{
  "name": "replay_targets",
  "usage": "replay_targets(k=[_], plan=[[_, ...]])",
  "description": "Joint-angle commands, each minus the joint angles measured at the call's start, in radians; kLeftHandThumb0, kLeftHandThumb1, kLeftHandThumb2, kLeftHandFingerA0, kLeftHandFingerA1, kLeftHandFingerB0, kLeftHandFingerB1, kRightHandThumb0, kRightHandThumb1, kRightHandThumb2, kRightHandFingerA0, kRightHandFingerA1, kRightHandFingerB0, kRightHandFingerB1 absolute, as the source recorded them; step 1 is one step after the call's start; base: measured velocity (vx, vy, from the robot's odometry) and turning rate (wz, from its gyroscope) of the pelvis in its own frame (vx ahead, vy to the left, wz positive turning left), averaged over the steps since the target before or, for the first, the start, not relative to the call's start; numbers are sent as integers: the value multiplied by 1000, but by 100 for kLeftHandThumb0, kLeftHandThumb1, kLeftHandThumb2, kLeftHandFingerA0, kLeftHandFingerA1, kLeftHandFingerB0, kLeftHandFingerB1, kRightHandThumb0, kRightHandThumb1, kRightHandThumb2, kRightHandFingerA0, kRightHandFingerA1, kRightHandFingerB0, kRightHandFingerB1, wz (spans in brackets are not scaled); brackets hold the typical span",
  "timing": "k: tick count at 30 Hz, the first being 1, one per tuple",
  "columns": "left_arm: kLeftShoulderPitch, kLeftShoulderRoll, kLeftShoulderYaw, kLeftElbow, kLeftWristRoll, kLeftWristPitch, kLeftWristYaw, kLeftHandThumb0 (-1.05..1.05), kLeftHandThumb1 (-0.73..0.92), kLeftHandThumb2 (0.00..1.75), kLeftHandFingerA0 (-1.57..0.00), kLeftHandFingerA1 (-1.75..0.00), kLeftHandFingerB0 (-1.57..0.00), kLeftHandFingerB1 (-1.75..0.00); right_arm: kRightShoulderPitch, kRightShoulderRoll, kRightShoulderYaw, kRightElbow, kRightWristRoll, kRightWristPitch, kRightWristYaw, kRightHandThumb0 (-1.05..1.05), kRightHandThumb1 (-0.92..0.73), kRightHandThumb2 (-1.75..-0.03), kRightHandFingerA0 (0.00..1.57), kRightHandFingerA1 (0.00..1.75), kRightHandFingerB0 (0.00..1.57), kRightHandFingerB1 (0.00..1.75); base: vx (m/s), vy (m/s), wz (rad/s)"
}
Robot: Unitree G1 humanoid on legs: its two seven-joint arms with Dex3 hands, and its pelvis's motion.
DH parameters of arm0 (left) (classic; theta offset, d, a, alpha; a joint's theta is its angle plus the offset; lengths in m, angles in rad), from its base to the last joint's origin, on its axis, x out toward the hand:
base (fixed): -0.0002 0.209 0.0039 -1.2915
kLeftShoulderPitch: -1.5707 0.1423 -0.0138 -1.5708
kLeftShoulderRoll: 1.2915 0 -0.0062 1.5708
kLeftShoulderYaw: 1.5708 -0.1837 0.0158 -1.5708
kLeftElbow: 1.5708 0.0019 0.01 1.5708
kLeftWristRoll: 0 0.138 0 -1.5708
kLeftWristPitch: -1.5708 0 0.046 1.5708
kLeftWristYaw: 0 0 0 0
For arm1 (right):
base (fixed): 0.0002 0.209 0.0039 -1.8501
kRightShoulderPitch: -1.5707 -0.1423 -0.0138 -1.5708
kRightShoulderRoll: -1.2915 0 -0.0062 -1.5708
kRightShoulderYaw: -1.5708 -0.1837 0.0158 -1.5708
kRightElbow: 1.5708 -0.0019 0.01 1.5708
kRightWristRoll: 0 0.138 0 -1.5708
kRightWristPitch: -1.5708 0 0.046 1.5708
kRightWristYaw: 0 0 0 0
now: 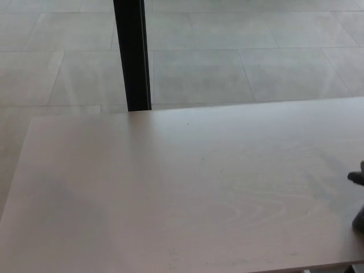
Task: The robot uses its right hand to hold the eraser kept in the middle of the desk and use it to wipe the desk by swiping its surface twice
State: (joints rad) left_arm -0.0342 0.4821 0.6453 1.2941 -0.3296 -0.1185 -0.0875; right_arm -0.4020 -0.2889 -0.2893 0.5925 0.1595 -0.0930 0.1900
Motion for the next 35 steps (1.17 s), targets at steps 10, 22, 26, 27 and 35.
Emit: replay_targets(k=[10,22,26,27,35], plan=[[33,16,-11,-1,4,-27,-22,-60,77,63,-71,-61,-58,-51,186,-233,-378,-308,261,117,121,-74,-61,-94,31,52,17,42,0,0,0],[38,10,-1,-2,-13,-16,-26,-60,76,62,-71,-62,-57,-52,401,-120,-747,-136,308,7,-89,-60,-71,-61,53,47,38,38,0,0,0],[44,6,9,-2,-21,-12,-30,-58,76,63,-69,-62,-57,-51,419,-91,-833,98,334,-30,-175,-61,-66,-60,61,50,38,37,0,0,0],[45,6,9,-2,-21,-10,-28,-58,76,63,-69,-62,-57,-51,413,-92,-847,151,342,-33,-193,-61,-66,-60,61,50,38,37,0,0,0],[52,8,2,3,-7,-17,6,-58,75,62,-76,-64,-62,-53,388,-82,-865,332,368,-71,-170,-50,-65,-59,57,50,37,37,0,0,0]])
